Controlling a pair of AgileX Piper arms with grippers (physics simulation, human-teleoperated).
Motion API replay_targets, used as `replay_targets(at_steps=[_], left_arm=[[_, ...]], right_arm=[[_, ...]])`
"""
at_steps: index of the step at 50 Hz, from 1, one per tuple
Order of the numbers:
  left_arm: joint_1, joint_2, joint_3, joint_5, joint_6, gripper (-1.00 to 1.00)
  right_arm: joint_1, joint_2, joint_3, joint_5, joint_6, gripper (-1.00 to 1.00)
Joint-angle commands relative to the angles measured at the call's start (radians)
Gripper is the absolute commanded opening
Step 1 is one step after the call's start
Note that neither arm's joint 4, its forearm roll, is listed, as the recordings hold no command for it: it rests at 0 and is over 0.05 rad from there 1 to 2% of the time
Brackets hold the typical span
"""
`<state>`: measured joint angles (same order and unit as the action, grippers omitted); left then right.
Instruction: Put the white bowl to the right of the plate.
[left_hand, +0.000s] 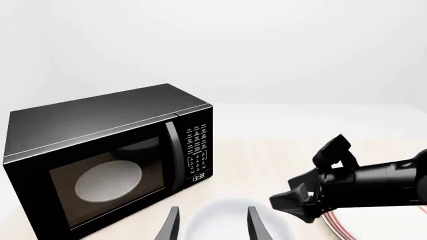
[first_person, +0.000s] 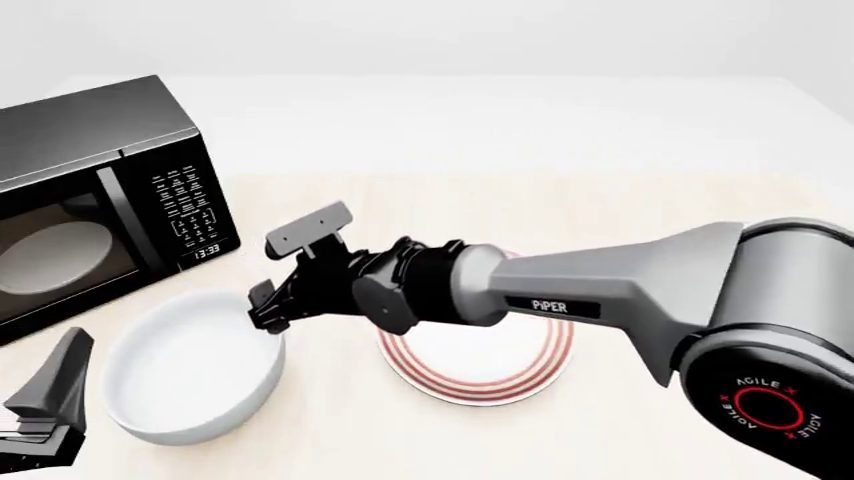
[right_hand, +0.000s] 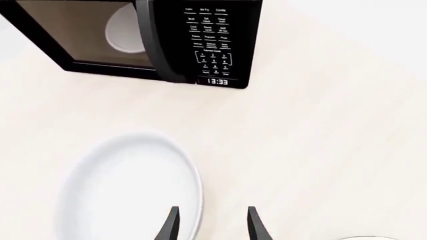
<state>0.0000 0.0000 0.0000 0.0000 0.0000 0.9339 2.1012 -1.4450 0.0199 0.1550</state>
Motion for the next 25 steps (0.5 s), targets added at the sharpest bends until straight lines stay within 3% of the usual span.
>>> replay_targets(at_steps=[1, 25], left_arm=[[0.000, 0.000, 0.000, 0.000, 0.000, 1.00], [0.000, 0.000, 0.000, 0.000, 0.000, 1.00]], right_arm=[[-0.001, 0.025, -0.013, 0.001, 0.008, 1.00], [0.007, 0.073, -0.042, -0.010, 0.035, 1.00]])
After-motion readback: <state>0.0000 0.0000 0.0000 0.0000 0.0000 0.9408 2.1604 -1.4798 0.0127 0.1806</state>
